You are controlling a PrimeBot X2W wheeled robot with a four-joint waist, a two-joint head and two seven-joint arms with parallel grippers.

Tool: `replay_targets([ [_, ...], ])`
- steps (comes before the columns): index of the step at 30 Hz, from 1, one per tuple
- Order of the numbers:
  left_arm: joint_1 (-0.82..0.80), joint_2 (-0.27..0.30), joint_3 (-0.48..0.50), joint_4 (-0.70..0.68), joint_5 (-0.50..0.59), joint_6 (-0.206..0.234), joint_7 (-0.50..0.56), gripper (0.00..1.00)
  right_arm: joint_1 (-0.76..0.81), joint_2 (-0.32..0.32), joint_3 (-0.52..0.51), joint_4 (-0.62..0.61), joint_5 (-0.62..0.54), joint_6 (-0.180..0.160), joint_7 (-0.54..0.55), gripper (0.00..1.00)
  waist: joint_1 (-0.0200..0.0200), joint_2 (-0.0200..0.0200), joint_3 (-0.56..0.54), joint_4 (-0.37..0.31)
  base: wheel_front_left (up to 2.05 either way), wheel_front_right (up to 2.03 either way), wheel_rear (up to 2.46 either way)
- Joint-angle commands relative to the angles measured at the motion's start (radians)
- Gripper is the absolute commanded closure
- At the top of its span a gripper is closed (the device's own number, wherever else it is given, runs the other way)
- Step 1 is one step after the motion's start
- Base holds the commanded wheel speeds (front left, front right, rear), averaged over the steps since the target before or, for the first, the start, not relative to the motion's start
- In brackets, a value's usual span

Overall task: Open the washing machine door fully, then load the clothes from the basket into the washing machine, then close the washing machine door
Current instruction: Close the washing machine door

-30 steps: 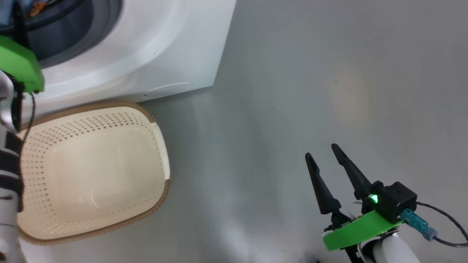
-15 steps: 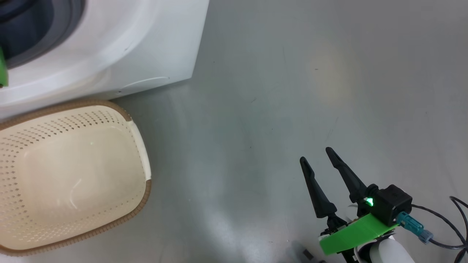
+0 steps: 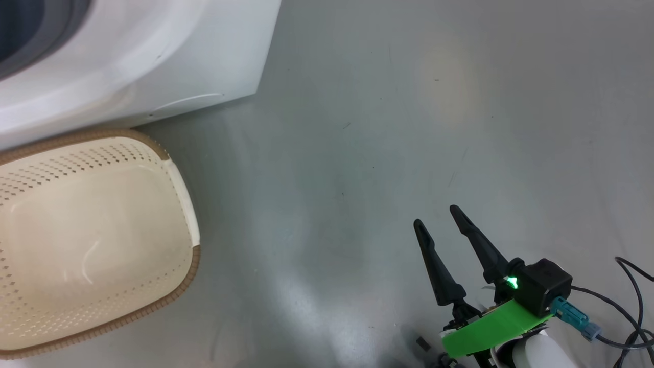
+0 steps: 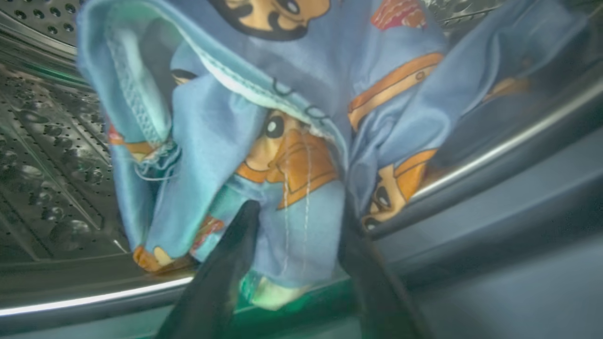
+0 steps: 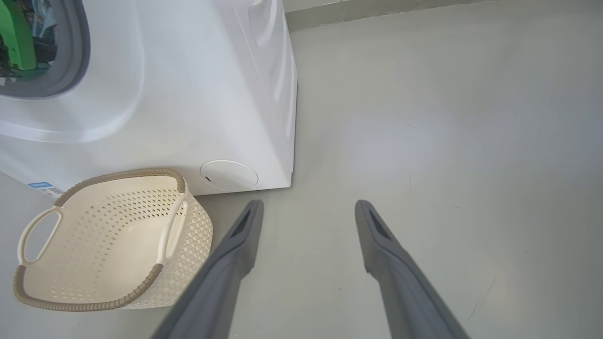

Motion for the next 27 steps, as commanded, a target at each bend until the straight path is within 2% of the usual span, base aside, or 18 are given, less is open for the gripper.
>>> replay_targets([
  [1, -0.007, 0.056, 0.001, -0.006, 0.006, -0.004, 0.007, 0.66, 0.023, -0.003, 0.024, -0.023, -0.008, 0.002, -0.005, 0.00, -0.0001, 0.0000, 0.002, -0.003, 0.00, 0.00, 0.00],
  [2, -0.010, 0.059, -0.003, -0.002, 0.007, -0.007, 0.008, 0.81, 0.025, -0.003, 0.024, -0.023, -0.009, 0.002, -0.005, 0.00, -0.0001, 0.0000, 0.003, -0.005, 0.00, 0.00, 0.00],
  [3, -0.014, 0.062, -0.005, 0.001, 0.007, -0.008, 0.007, 1.00, 0.026, -0.003, 0.025, -0.024, -0.009, 0.002, -0.005, 0.00, -0.0001, 0.0000, 0.005, -0.006, 0.00, 0.00, 0.00],
  [9, -0.045, 0.056, 0.050, -0.003, -0.064, 0.007, -0.038, 1.00, 0.039, -0.005, 0.017, -0.032, -0.009, 0.002, -0.005, 0.00, -0.0001, 0.0000, 0.014, -0.011, 0.00, 0.00, 0.00],
  [15, -0.068, 0.049, 0.141, -0.040, -0.163, 0.057, -0.156, 1.00, 0.055, -0.007, 0.016, -0.042, -0.009, 0.002, -0.005, 0.00, -0.0001, 0.0000, 0.022, -0.014, 0.00, 0.00, 0.00],
  [21, -0.086, 0.030, 0.259, -0.113, -0.280, 0.114, -0.198, 1.00, 0.065, -0.016, 0.025, -0.050, -0.010, 0.002, -0.005, 0.00, -0.0001, 0.0000, 0.039, -0.030, 0.00, 0.00, 0.00],
  [27, -0.050, -0.024, 0.379, -0.220, -0.399, 0.095, -0.201, 1.00, 0.094, -0.025, 0.017, -0.060, -0.009, 0.002, -0.005, 0.00, -0.0001, 0.0000, 0.046, -0.054, 0.00, 0.00, 0.00],
])
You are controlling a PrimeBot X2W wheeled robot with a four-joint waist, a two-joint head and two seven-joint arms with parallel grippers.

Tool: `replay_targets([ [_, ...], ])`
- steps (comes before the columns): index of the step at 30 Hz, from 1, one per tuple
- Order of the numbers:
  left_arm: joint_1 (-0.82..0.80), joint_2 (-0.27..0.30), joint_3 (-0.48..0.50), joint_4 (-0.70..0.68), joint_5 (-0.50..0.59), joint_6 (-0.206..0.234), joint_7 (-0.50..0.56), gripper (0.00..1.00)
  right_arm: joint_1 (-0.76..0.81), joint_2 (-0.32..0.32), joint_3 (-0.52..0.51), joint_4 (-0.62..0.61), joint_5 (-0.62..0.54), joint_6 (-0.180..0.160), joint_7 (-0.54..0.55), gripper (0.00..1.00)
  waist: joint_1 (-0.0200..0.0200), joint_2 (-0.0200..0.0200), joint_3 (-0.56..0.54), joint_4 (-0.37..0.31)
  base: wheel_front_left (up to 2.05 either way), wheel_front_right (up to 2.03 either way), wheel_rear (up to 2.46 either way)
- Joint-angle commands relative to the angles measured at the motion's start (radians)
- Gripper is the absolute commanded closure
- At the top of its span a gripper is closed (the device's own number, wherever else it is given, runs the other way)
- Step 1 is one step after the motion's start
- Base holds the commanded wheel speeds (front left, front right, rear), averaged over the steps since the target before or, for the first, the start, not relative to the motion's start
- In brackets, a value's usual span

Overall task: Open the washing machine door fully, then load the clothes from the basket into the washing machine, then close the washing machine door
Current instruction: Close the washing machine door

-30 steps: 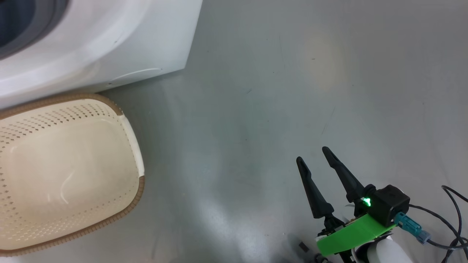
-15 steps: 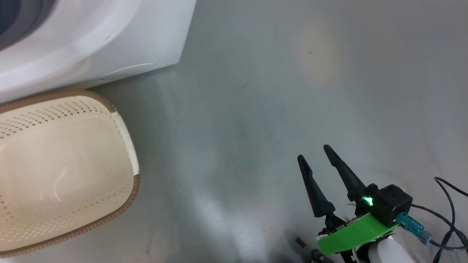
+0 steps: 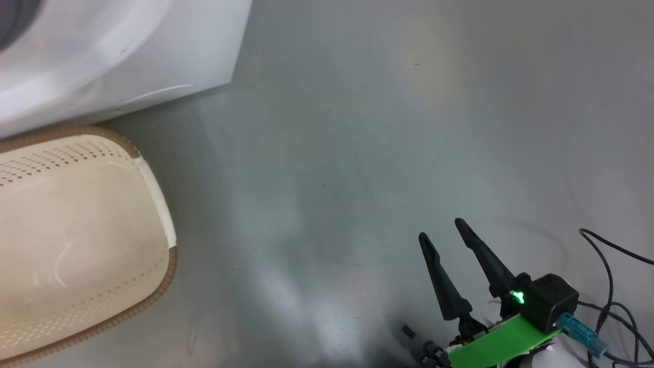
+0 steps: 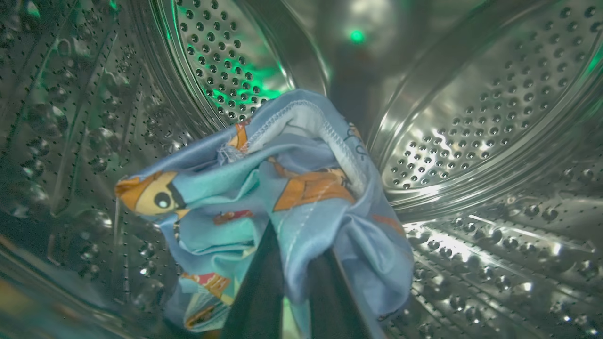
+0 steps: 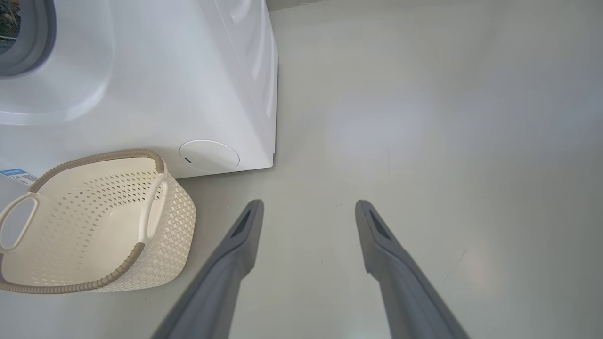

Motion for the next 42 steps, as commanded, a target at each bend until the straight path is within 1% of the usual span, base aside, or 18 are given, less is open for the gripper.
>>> replay_targets([
  [1, 0.033, 0.022, 0.024, -0.040, -0.024, -0.016, -0.006, 1.00, 0.048, -0.014, 0.017, -0.020, -0.009, 0.002, -0.005, 0.00, -0.0001, -0.0001, 0.002, -0.013, 0.00, 0.00, 0.00],
  [5, 0.058, 0.009, 0.047, -0.047, -0.045, -0.041, -0.006, 1.00, 0.064, -0.013, 0.020, -0.022, -0.006, 0.002, -0.005, 0.00, -0.0001, -0.0001, -0.006, -0.028, 0.00, 0.00, 0.00],
  [6, 0.062, 0.007, 0.048, -0.035, -0.048, -0.047, -0.006, 0.98, 0.070, -0.013, 0.018, -0.022, -0.006, 0.002, -0.005, 0.00, -0.0001, -0.0001, -0.009, -0.030, 0.00, 0.00, 0.00],
  [7, 0.063, 0.007, 0.047, -0.022, -0.051, -0.056, -0.006, 0.90, 0.075, -0.012, 0.017, -0.022, -0.005, 0.002, -0.005, 0.00, -0.0001, -0.0001, -0.012, -0.032, 0.00, 0.00, 0.00],
  [8, 0.063, 0.007, 0.047, -0.022, -0.051, -0.056, -0.006, 0.90, 0.075, -0.012, 0.017, -0.022, -0.005, 0.002, -0.005, 0.00, -0.0001, -0.0001, -0.012, -0.032, 0.00, 0.00, 0.00],
  [9, 0.061, 0.008, 0.046, -0.015, -0.053, -0.062, -0.006, 0.82, 0.079, -0.012, 0.016, -0.023, -0.005, 0.002, -0.005, 0.00, -0.0001, -0.0001, -0.013, -0.032, 0.00, 0.00, 0.00],
  [11, 0.054, 0.006, 0.045, 0.010, -0.062, -0.084, -0.003, 0.58, 0.084, -0.011, 0.015, -0.023, -0.005, 0.002, -0.005, 0.00, -0.0001, -0.0001, -0.014, -0.032, 0.00, 0.00, 0.00],
  [12, 0.047, 0.006, 0.044, 0.021, -0.065, -0.091, -0.003, 0.49, 0.085, -0.011, 0.014, -0.023, -0.005, 0.002, -0.005, 0.00, -0.0001, -0.0001, -0.012, -0.031, 0.00, 0.00, 0.00],
  [13, 0.039, 0.005, 0.043, 0.029, -0.067, -0.095, -0.003, 0.00, 0.084, -0.009, 0.014, -0.023, -0.005, 0.002, -0.005, 0.00, -0.0001, -0.0001, -0.010, -0.029, 0.00, 0.00, 0.00],
  [15, 0.025, 0.005, 0.030, 0.046, -0.060, -0.101, -0.004, 0.00, 0.077, -0.006, 0.015, -0.023, -0.004, 0.002, -0.005, 0.00, -0.0001, -0.0001, -0.008, -0.025, 0.00, 0.00, 0.00],
  [20, 0.005, 0.001, 0.013, 0.070, -0.044, -0.096, -0.005, 0.00, 0.064, -0.002, 0.012, -0.016, -0.004, 0.002, -0.005, 0.00, -0.0001, -0.0001, -0.021, -0.006, 0.00, 0.00, 0.00],
  [25, 0.026, -0.004, 0.004, 0.033, -0.017, -0.082, -0.006, 0.00, 0.047, -0.001, 0.013, -0.009, -0.002, 0.002, -0.005, 0.00, -0.0001, -0.0001, -0.037, 0.011, 0.00, 0.00, 0.00],
  [27, 0.041, -0.010, 0.005, 0.013, -0.007, -0.069, -0.006, 0.00, 0.041, 0.002, 0.016, -0.006, 0.000, 0.002, -0.005, 0.00, -0.0001, -0.0001, -0.046, 0.017, 0.00, 0.00, 0.00],
  [30, 0.069, -0.023, 0.013, -0.009, 0.005, -0.039, -0.006, 0.00, 0.034, 0.005, 0.019, 0.003, 0.003, 0.002, -0.005, 0.00, -0.0001, -0.0001, -0.065, 0.027, 0.00, 0.00, 0.00],
  [32, 0.093, -0.032, 0.017, -0.013, 0.011, -0.030, -0.006, 0.00, 0.032, 0.007, 0.022, 0.010, 0.005, 0.002, -0.005, 0.00, -0.0001, -0.0001, -0.081, 0.034, 0.00, 0.00, 0.00],
  [36, 0.137, -0.047, 0.017, 0.003, 0.021, -0.027, -0.006, 0.00, 0.028, 0.010, 0.025, 0.022, 0.009, 0.002, -0.005, 0.00, -0.0001, -0.0001, -0.113, 0.049, 0.00, 0.00, 0.00],
  [42, 0.207, -0.068, 0.010, 0.012, 0.039, -0.034, -0.006, 0.00, 0.018, 0.007, 0.033, 0.042, 0.015, 0.002, -0.005, 0.00, -0.0001, -0.0001, -0.163, 0.066, 0.00, 0.00, 0.00],
])
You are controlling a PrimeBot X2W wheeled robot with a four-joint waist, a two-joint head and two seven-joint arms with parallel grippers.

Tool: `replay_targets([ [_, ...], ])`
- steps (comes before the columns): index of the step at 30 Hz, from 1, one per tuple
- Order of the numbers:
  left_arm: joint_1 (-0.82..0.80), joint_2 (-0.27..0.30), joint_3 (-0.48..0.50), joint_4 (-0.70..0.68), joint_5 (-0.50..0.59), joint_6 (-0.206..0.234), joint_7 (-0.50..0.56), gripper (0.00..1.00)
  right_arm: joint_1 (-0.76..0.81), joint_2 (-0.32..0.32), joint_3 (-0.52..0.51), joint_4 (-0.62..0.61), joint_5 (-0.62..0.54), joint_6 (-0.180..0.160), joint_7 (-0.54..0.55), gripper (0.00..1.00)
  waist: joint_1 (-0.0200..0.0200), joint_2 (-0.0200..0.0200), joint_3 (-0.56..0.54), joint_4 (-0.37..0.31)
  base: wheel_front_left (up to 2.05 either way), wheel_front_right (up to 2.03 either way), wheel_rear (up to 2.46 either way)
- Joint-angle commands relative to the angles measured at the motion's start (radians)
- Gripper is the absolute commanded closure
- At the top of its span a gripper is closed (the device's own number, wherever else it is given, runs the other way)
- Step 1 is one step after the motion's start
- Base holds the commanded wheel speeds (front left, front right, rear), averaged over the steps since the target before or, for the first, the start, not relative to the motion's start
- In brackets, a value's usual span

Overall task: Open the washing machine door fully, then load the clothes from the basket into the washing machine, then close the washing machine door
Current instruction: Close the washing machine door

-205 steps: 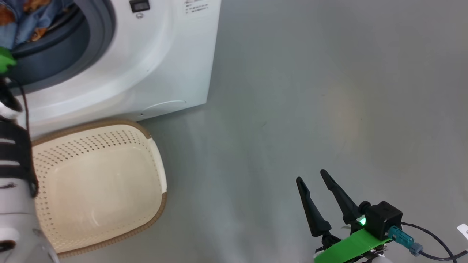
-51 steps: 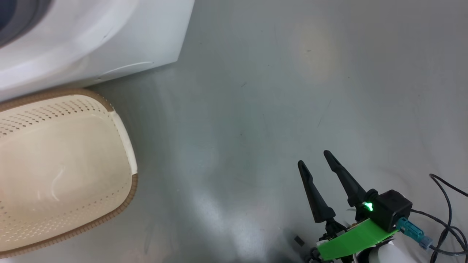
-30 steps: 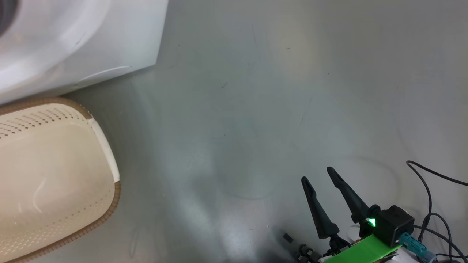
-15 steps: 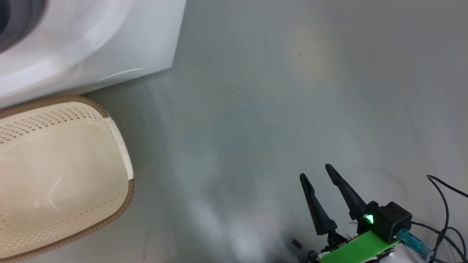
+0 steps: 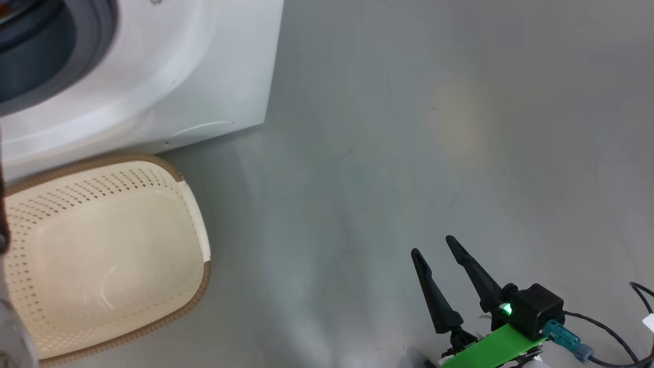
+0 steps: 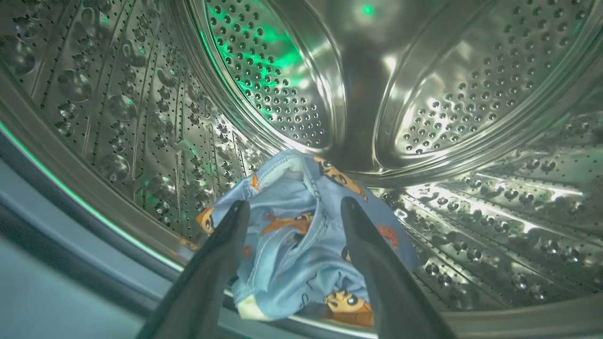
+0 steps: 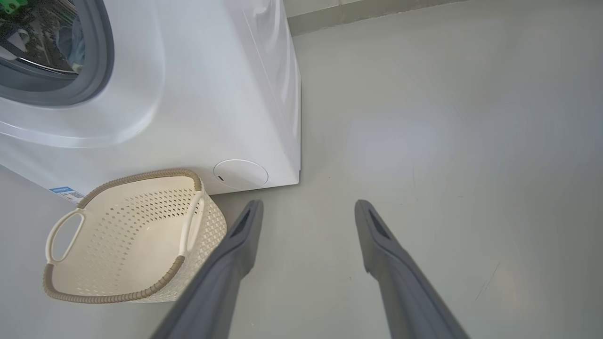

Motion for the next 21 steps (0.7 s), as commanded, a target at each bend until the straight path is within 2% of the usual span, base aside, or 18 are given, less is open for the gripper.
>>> replay_targets([
  [1, 0.042, 0.030, -0.001, -0.013, 0.018, 0.001, -0.005, 0.00, -0.004, -0.011, 0.022, -0.011, 0.005, 0.002, -0.005, 0.00, 0.0001, -0.0001, -0.034, 0.015, 0.00, 0.00, 0.00],
  [11, 0.172, -0.022, -0.008, -0.023, 0.033, -0.025, -0.005, 0.00, 0.002, -0.004, 0.015, 0.009, 0.017, 0.002, -0.005, 0.00, 0.0001, -0.0001, -0.127, 0.051, 0.00, 0.00, 0.00],
  [21, 0.379, -0.082, -0.018, -0.112, 0.050, -0.088, -0.005, 0.00, 0.012, -0.002, -0.007, 0.026, 0.023, 0.002, -0.005, 0.00, 0.0001, -0.0001, -0.267, 0.092, 0.00, 0.00, 0.00],
])
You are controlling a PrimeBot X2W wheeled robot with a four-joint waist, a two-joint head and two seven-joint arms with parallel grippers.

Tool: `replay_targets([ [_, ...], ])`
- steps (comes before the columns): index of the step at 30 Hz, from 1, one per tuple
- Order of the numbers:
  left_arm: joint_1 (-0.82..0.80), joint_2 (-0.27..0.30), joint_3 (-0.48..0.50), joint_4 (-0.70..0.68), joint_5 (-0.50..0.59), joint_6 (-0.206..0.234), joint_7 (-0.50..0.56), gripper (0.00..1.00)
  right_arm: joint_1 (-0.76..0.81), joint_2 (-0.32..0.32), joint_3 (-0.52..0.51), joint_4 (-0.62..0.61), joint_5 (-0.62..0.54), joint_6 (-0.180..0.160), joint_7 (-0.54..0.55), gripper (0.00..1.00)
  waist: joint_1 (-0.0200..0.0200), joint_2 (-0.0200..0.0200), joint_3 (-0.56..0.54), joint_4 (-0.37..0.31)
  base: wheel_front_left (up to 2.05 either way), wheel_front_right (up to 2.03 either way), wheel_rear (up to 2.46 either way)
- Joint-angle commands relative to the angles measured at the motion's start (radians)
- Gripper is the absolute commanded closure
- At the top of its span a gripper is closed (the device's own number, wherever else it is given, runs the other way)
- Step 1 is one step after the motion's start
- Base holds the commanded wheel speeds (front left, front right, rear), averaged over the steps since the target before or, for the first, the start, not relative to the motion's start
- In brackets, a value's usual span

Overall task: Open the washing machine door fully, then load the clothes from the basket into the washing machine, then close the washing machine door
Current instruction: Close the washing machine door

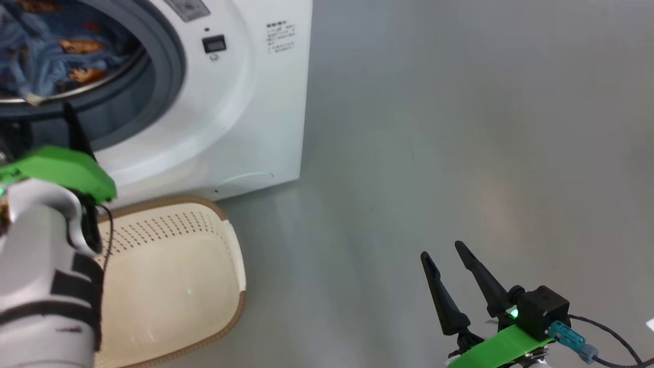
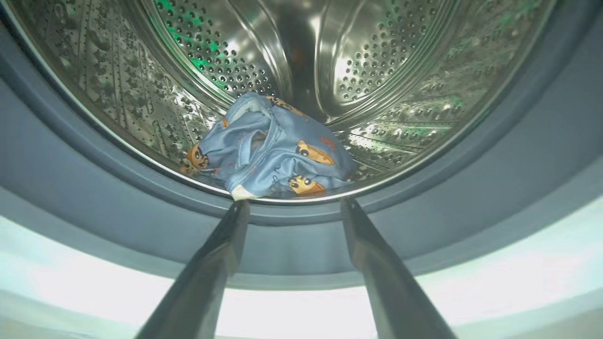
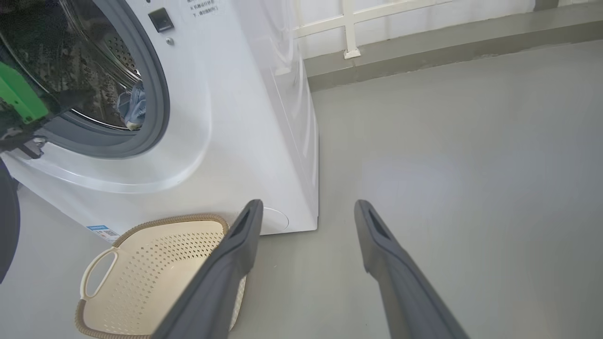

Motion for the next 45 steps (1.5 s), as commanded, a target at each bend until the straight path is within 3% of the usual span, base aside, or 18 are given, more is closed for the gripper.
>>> replay_targets([
  [1, 0.026, 0.031, 0.015, -0.035, 0.007, -0.008, -0.005, 0.00, 0.010, -0.004, 0.018, -0.016, 0.007, 0.002, -0.005, 0.00, 0.0001, 0.0000, -0.062, 0.029, 0.00, 0.00, 0.00],
  [11, 0.289, -0.042, 0.004, -0.191, 0.009, -0.065, -0.005, 0.00, 0.032, -0.005, -0.021, -0.015, 0.006, 0.002, -0.005, 0.00, 0.0001, 0.0000, -0.182, 0.072, 0.00, 0.00, 0.00],
  [19, 0.508, -0.073, -0.011, -0.346, 0.001, -0.065, -0.005, 0.00, 0.065, -0.011, -0.047, -0.015, 0.006, 0.002, -0.005, 0.00, 0.0001, 0.0000, -0.248, 0.105, 0.00, 0.00, 0.00],
  [28, 0.718, -0.081, -0.082, -0.533, 0.002, -0.044, -0.005, 0.00, 0.089, -0.022, -0.051, -0.020, 0.004, 0.002, -0.005, 0.00, 0.0001, 0.0000, -0.297, 0.133, 0.00, 0.00, 0.00],
  [38, 0.923, -0.082, -0.121, -0.747, -0.062, 0.031, -0.005, 0.00, 0.105, -0.037, -0.059, -0.025, 0.002, 0.002, -0.005, 0.00, 0.0001, 0.0000, -0.344, 0.139, 0.00, 0.00, 0.00],
  [45, 0.996, -0.082, -0.132, -0.837, -0.056, 0.056, -0.005, 0.00, 0.114, -0.047, -0.081, -0.026, 0.002, 0.002, -0.005, 0.00, 0.0001, 0.0000, -0.359, 0.162, 0.00, 0.00, 0.00],
])
